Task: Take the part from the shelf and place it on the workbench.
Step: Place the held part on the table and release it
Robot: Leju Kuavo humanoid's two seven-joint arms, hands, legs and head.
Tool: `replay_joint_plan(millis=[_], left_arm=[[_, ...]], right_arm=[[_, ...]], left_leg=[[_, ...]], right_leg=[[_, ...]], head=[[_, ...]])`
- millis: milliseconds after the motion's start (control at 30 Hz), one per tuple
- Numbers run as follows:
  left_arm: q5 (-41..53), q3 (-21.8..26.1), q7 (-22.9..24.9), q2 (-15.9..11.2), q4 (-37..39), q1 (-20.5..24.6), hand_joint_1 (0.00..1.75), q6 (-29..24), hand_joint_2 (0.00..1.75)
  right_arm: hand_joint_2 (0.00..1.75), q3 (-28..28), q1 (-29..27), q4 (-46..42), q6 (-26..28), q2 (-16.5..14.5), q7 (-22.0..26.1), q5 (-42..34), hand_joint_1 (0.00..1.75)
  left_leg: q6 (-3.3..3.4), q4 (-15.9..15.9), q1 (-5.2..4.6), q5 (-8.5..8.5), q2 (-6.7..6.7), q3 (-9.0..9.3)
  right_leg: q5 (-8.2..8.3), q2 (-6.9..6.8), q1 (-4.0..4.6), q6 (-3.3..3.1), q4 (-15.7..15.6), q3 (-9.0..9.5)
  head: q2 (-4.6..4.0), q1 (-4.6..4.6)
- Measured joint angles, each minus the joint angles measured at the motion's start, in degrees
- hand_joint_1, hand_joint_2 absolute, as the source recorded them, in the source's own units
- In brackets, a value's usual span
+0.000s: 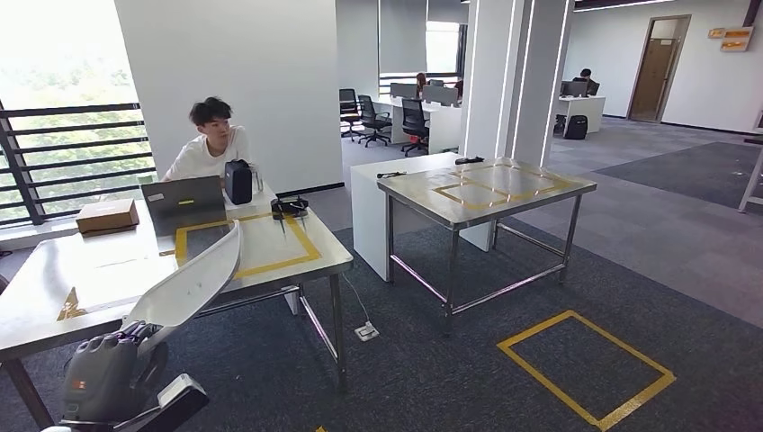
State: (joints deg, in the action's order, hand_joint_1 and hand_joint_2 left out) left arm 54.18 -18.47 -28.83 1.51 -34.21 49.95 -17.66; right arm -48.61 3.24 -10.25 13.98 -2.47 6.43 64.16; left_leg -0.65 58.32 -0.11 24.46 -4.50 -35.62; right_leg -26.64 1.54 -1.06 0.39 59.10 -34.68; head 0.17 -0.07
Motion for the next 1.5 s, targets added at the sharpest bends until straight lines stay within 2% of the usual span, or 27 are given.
replay_joint_plan(millis=[467,500,600,633,700,733,767,800,833,900,933,967,1000,1033,1067,1133,1200,1267,1300,1333,1367,1400,1433,1467,1500], left_arm=[[0.5,0.0,0.5,0.0,0.0,0.0,1.75,0.0,1.75],[0.5,0.0,0.6,0.0,0.0,0.0,1.75,0.0,1.75],[0.5,0.0,0.6,0.1,-0.3,0.1,1.75,0.0,1.75],[0.5,0.0,0.6,0.1,-0.4,0.2,1.75,0.0,1.75],[0.5,0.0,0.7,0.2,-0.4,0.3,1.75,0.0,1.75],[0.5,0.0,0.7,0.2,-0.4,0.2,1.75,0.0,1.75],[0.5,0.0,0.8,0.3,-0.4,0.0,1.75,0.0,1.75],[0.5,0.0,0.8,0.3,-0.3,-0.2,1.75,0.0,1.75],[0.5,0.0,0.8,0.3,-0.3,-0.3,1.75,0.0,1.75],[0.5,0.0,0.8,0.3,-0.3,-0.3,1.75,0.0,1.75],[0.5,0.0,0.9,0.4,-0.4,-0.2,1.75,0.0,1.75],[0.5,0.0,0.9,0.4,-0.4,-0.2,1.75,0.0,1.75],[0.6,0.0,1.0,0.4,-0.5,-0.1,1.75,-0.1,1.75],[0.6,0.0,1.1,0.4,-0.5,-0.1,1.75,-0.1,1.75],[0.7,0.0,1.1,0.4,-0.5,0.0,1.75,-0.1,1.75],[0.7,0.0,1.2,0.4,-0.5,0.0,1.75,-0.1,1.75],[0.8,0.0,1.3,0.5,-0.5,0.1,1.75,-0.1,1.75],[0.9,0.0,1.3,0.5,-0.5,0.1,1.75,-0.1,1.75],[0.9,0.0,1.3,0.6,-0.5,0.1,1.75,-0.1,1.75],[0.9,0.0,1.3,0.6,-0.5,0.0,1.75,-0.1,1.75],[1.0,0.0,1.3,0.6,-0.5,-0.1,1.75,-0.1,1.75],[1.0,0.0,1.3,0.6,-0.5,-0.1,1.75,-0.1,1.75],[1.0,0.0,1.3,0.6,-0.5,0.0,1.75,-0.2,1.75],[1.0,0.0,1.3,0.6,-0.5,0.1,1.75,-0.2,1.75],[1.0,0.0,1.3,0.6,-0.5,0.2,1.75,-0.2,1.75]], right_arm=[[0.00,0.0,0.0,0.0,-0.5,0.0,0.1,0.0,0.00],[0.00,0.0,0.0,0.0,-0.5,0.0,0.1,0.0,0.00],[0.00,0.0,0.0,0.0,-0.5,-0.2,0.1,-0.1,0.00],[0.00,0.0,0.0,0.0,-0.5,-0.2,0.2,-0.1,0.00],[0.00,0.0,0.0,0.0,-0.5,-0.2,0.3,-0.1,0.00],[0.00,0.0,0.0,0.0,-0.5,-0.1,0.3,-0.2,0.00],[0.00,0.0,0.0,0.0,-0.5,-0.1,0.3,-0.2,0.00],[0.00,0.0,-0.1,0.0,-0.5,-0.1,0.3,-0.3,0.00],[0.00,0.0,-0.2,0.0,-0.5,-0.1,0.3,-0.3,0.00],[0.00,-0.1,-0.1,0.0,-0.6,-0.1,0.3,-0.4,0.00],[0.00,-0.1,-0.1,0.0,-0.6,-0.2,0.3,-0.4,0.00],[0.00,-0.2,-0.1,0.0,-0.6,-0.3,0.3,-0.4,0.00],[0.00,-0.2,-0.2,0.0,-0.7,-0.4,0.3,-0.4,0.00],[0.00,-0.2,-0.2,0.0,-0.7,-0.5,0.2,-0.4,0.00],[0.00,-0.3,-0.1,0.0,-0.7,-0.5,0.2,-0.4,0.00],[0.00,-0.3,-0.1,0.0,-0.7,-0.6,0.2,-0.4,0.00],[0.00,-0.3,-0.1,0.0,-0.7,-0.6,0.2,-0.4,0.00],[0.00,-0.5,-0.3,0.0,-0.7,-0.6,0.2,-0.4,0.00],[0.00,-0.5,-0.3,0.0,-0.7,-0.6,0.2,-0.4,0.00],[0.00,-0.6,-0.3,0.0,-0.7,-0.6,0.2,-0.4,0.00],[0.00,-0.6,-0.3,0.0,-0.7,-0.6,0.2,-0.4,0.00],[0.00,-0.6,-0.3,0.0,-0.7,-0.7,0.2,-0.4,0.00],[0.00,-0.6,-0.3,0.0,-0.7,-0.7,0.2,-0.4,0.00],[0.00,-0.6,-0.3,0.0,-0.7,-0.8,0.2,-0.4,0.00],[0.00,-0.7,-0.3,0.0,-0.7,-0.8,0.2,-0.3,0.00]], left_leg=[[0.00,0.0,0.00,0.00,0.00,0.00],[0.15,0.1,-0.10,0.05,0.02,-0.02],[1.28,-1.8,0.12,-0.67,0.25,1.07],[1.59,-2.8,0.40,-1.15,0.39,1.68],[1.72,-3.9,0.79,-1.62,0.67,2.30],[1.66,-3.8,0.92,-1.62,0.79,2.27],[1.45,-3.7,1.10,-1.53,0.86,2.21],[1.13,-3.5,1.37,-1.37,0.90,2.11],[0.65,-3.1,1.75,-1.12,0.92,1.95],[-0.72,-1.4,2.58,-0.19,0.88,1.34],[-1.48,-0.3,2.84,0.43,0.83,0.87],[-2.12,0.5,2.90,0.93,0.74,0.46],[-2.56,0.8,2.82,1.26,0.61,0.15],[-2.77,0.9,2.78,1.42,0.49,0.02],[-2.89,0.6,2.78,1.41,0.40,0.08],[-2.94,0.9,2.83,1.70,0.97,0.08],[-2.76,4.7,2.59,3.81,2.75,-1.63],[-2.35,12.4,2.18,7.33,4.04,-5.51],[-2.05,15.8,1.95,8.43,4.17,-7.32],[-1.63,17.6,1.68,8.57,4.19,-8.38],[-1.06,17.2,1.34,7.66,4.19,-8.43],[-0.28,14.8,0.88,5.83,4.19,-7.41],[0.72,11.0,0.31,3.62,4.25,-5.73],[1.71,7.4,-0.24,2.00,4.40,-3.91],[2.37,4.4,-0.72,0.93,4.52,-2.49]], right_leg=[[0.01,0.00,0.00,0.02,0.0,0.00],[0.09,0.01,-0.14,0.17,-0.2,0.04],[0.22,-0.17,-0.31,0.93,-0.8,0.53],[-0.47,-0.35,-0.20,1.13,0.1,0.22],[-3.54,-0.69,-0.26,1.61,5.4,-2.27],[-5.26,-0.72,-0.46,1.92,9.1,-4.10],[-6.23,-0.74,-0.73,2.30,11.9,-5.55],[-6.16,-0.79,-1.04,2.73,13.0,-6.15],[-5.02,-0.85,-1.41,3.26,11.8,-5.56],[-1.90,-0.79,-2.20,4.56,5.5,-2.26],[-1.05,-0.53,-2.39,4.68,2.9,-1.01],[-0.88,-0.35,-2.47,4.29,1.8,-0.46],[-1.27,-0.21,-2.36,3.54,1.9,-0.57],[-1.36,-0.27,-2.31,2.54,2.0,-0.68],[-1.48,-0.45,-2.31,1.85,2.3,-0.73],[-1.52,-0.64,-2.26,1.03,2.4,-0.67],[-1.48,-0.81,-2.03,0.47,2.3,-0.59],[-1.57,-1.10,-1.60,0.06,2.2,-0.54],[-1.66,-1.27,-1.33,-0.11,2.2,-0.49],[-1.78,-1.41,-1.05,-0.29,2.2,-0.40],[-1.91,-1.51,-0.75,-0.46,2.2,-0.24],[-2.07,-1.61,-0.44,-0.62,2.2,0.02],[-2.27,-1.70,-0.21,-0.75,2.2,0.32],[-2.47,-1.81,0.09,-0.77,2.1,0.59],[-2.61,-1.90,0.20,-0.69,1.9,0.79]], head=[[0.00,0.00],[0.00,-0.01],[0.00,-0.02],[0.00,0.01],[0.00,0.14],[0.00,0.19],[0.00,0.23],[0.00,0.23],[0.00,0.24],[0.00,0.26],[0.00,0.33],[0.00,0.32],[0.00,0.28],[0.00,0.22],[0.00,0.10],[0.00,-0.03],[0.00,-0.19],[0.00,-0.30],[0.00,-0.32],[0.00,-0.34],[0.00,-0.35],[0.00,-0.37],[0.00,-0.37],[0.00,-0.33],[0.00,-0.32]])
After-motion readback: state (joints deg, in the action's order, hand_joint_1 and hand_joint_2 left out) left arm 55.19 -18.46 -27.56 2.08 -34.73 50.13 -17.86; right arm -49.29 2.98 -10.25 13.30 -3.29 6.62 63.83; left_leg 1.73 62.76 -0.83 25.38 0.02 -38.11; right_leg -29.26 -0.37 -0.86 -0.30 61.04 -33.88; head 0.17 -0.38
